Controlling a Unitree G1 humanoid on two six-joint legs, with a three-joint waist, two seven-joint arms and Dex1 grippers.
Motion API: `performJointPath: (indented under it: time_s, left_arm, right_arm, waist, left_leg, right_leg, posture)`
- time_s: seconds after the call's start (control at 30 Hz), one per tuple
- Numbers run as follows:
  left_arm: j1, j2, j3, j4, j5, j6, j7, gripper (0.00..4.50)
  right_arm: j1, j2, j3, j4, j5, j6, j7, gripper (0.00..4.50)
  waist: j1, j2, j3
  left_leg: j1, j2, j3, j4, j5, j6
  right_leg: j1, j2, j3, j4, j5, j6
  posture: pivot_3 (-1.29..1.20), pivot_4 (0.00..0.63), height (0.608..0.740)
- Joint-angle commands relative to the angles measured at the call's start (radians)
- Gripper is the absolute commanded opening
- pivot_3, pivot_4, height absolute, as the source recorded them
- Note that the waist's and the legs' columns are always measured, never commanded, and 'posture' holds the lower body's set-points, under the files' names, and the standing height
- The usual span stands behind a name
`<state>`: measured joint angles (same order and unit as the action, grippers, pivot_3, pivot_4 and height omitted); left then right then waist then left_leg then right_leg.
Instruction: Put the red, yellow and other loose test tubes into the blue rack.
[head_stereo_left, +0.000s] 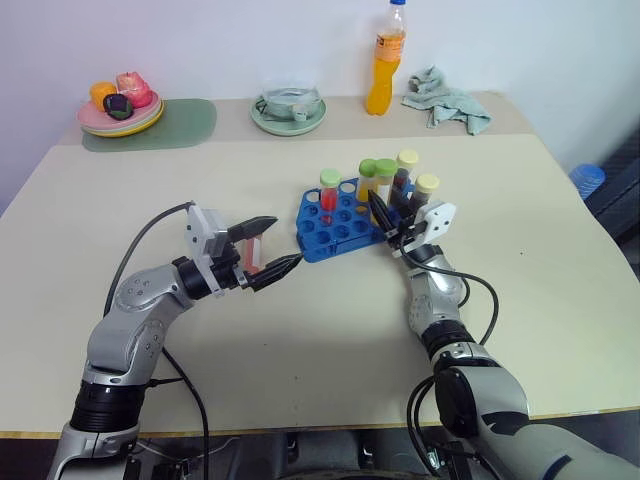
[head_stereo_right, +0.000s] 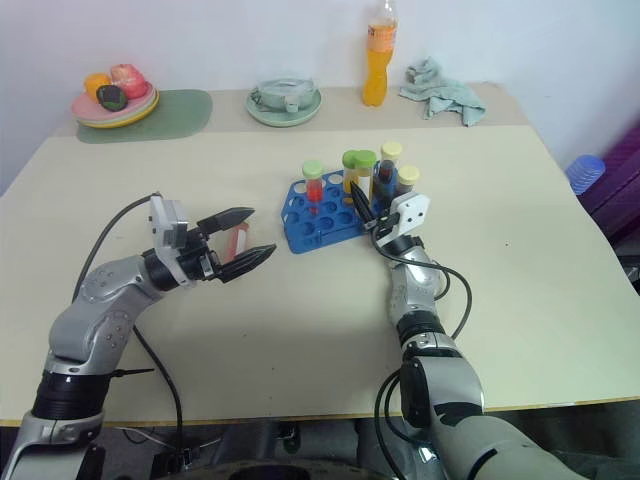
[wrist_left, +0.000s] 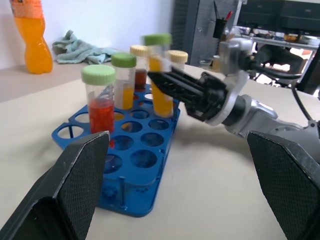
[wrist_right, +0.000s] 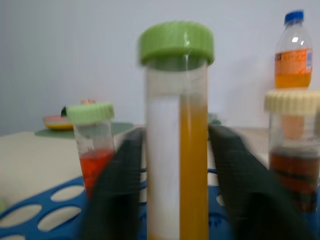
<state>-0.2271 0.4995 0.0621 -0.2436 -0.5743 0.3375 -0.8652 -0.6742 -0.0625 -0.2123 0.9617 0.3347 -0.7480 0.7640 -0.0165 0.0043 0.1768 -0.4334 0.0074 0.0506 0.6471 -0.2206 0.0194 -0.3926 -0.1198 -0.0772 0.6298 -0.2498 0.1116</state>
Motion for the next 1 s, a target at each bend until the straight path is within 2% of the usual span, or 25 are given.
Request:
performJointPath:
  time_s: [0.03, 0.07, 0.2, 0.37, 0.53, 0.63, 0.73, 0.87, 1.0]
  left_arm:
    - [-0.008, 0.0, 0.014, -0.03, -0.003, -0.01, 0.008, 4.5]
    - [-0.008, -0.001, 0.013, -0.029, -0.001, -0.012, 0.009, 4.5]
    - [-0.011, -0.016, 0.015, -0.015, 0.034, -0.055, 0.034, 4.5]
    - [-0.014, -0.039, 0.048, -0.025, 0.037, -0.028, 0.13, 4.5]
    - [-0.003, -0.065, 0.101, -0.142, 0.038, 0.114, 0.362, 4.5]
    - [-0.019, -0.052, 0.144, -0.238, -0.075, 0.257, 0.432, 4.5]
    - [-0.066, -0.072, 0.176, -0.285, -0.126, 0.322, 0.52, 4.5]
    - [-0.158, -0.069, 0.223, -0.308, -0.254, 0.644, 0.756, 4.5]
    - [-0.349, -0.056, 0.268, -0.211, -0.306, 1.094, 0.914, 4.5]
  right_arm:
    - [0.042, 0.006, 0.003, -0.01, -0.036, -0.037, -0.055, 4.27]
    - [0.046, 0.0, 0.009, -0.019, -0.055, -0.045, -0.075, 4.46]
    - [0.077, -0.036, 0.043, -0.092, -0.111, -0.041, -0.107, 4.46]
    - [0.174, -0.101, 0.1, -0.342, -0.123, 0.087, -0.089, 4.46]
    - [0.307, -0.191, 0.137, -0.583, -0.098, 0.248, -0.051, 4.46]
    - [0.395, -0.278, 0.123, -0.685, -0.09, 0.318, -0.021, 4.46]
    - [0.459, -0.365, 0.101, -0.782, -0.058, 0.387, 0.02, 4.46]
    - [0.542, -0.554, 0.041, -0.971, 0.092, 0.57, 0.161, 4.46]
    - [0.552, -0.701, -0.03, -1.078, 0.209, 0.71, 0.249, 4.46]
  waist:
    - [0.001, 0.0, 0.0]
    - [0.001, 0.0, 0.0]
    - [0.006, 0.0, 0.0]
    - [0.006, 0.0, 0.0]
    - [0.003, 0.001, 0.001]
    - [0.007, 0.001, 0.001]
    - [0.019, 0.0, 0.001]
    - [0.029, 0.001, 0.002]
    - [0.03, -0.004, 0.005]
  left_leg:
    - [0.0, 0.0, 0.0, 0.0, 0.0, 0.0]
    - [0.0, 0.0, 0.0, 0.0, 0.0, 0.0]
    - [0.0, 0.0, 0.0, 0.0, 0.0, 0.0]
    - [0.0, 0.0, 0.0, 0.0, 0.0, 0.0]
    - [0.0, 0.001, 0.001, -0.001, 0.0, 0.0]
    - [0.0, 0.001, 0.001, -0.001, 0.0, 0.0]
    - [-0.001, 0.001, 0.001, 0.0, 0.0, 0.0]
    - [-0.001, 0.001, 0.001, 0.001, 0.0, 0.0]
    - [-0.001, 0.001, 0.0, 0.002, 0.0, 0.001]
  right_leg:
    - [0.0, 0.0, 0.0, 0.0, 0.0, 0.0]
    - [0.0, 0.0, 0.0, 0.0, 0.0, 0.0]
    - [0.0, 0.0, 0.0, 0.0, 0.0, -0.001]
    - [0.0, 0.0, 0.0, -0.001, 0.0, -0.001]
    - [-0.002, 0.0, 0.001, 0.0, 0.0, -0.001]
    - [-0.001, 0.0, 0.001, 0.0, 0.0, -0.001]
    - [-0.001, -0.001, 0.001, -0.001, 0.0, -0.001]
    - [-0.001, 0.0, 0.001, -0.001, -0.001, -0.001]
    - [0.0, 0.001, 0.001, 0.0, -0.001, 0.0]
  posture:
    - [0.0, 0.15, 0.74]
    - [0.0, 0.15, 0.74]
    - [0.0, 0.15, 0.74]
    - [0.0, 0.15, 0.74]
    - [0.0, 0.15, 0.74]
    - [0.0, 0.15, 0.74]
    - [0.0, 0.15, 0.74]
    - [0.0, 0.15, 0.74]
    - [0.0, 0.15, 0.74]
